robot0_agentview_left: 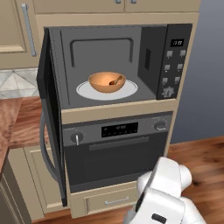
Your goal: Remove the tangerine from the bowl and place it on the small plate. Then place the bowl with only the chicken drumstick in the microwave, close the door, and press the start button to microwave the chicken drumstick.
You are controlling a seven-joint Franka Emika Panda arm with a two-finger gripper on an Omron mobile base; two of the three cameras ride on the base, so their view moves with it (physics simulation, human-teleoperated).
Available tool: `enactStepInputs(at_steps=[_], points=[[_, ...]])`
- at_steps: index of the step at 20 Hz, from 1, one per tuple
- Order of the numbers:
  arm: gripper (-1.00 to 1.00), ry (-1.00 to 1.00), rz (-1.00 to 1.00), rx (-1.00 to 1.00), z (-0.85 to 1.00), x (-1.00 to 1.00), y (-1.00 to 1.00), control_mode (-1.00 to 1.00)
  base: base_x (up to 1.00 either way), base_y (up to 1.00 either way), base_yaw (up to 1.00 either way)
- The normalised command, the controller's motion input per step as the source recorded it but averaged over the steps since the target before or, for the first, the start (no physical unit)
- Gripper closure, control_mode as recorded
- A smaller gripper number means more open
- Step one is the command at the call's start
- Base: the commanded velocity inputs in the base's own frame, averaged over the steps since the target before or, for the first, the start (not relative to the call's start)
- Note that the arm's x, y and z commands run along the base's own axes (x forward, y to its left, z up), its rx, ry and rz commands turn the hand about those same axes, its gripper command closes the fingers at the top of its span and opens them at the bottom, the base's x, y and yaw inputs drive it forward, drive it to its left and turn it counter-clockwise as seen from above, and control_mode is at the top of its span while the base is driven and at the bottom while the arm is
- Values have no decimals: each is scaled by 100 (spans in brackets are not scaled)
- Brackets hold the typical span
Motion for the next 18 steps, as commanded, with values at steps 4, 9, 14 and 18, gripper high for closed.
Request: enactStepInputs(at_steps=[4,9,14,18], points=[[-100,-10,7,-12,0,-22,82,-100,0,0,0],[-100,-6,11,-11,0,-4,85,-100,0,0,0],[-100,0,13,-8,-5,25,92,-100,0,0,0],[-100,0,9,-3,-12,55,81,-100,0,0,0]])
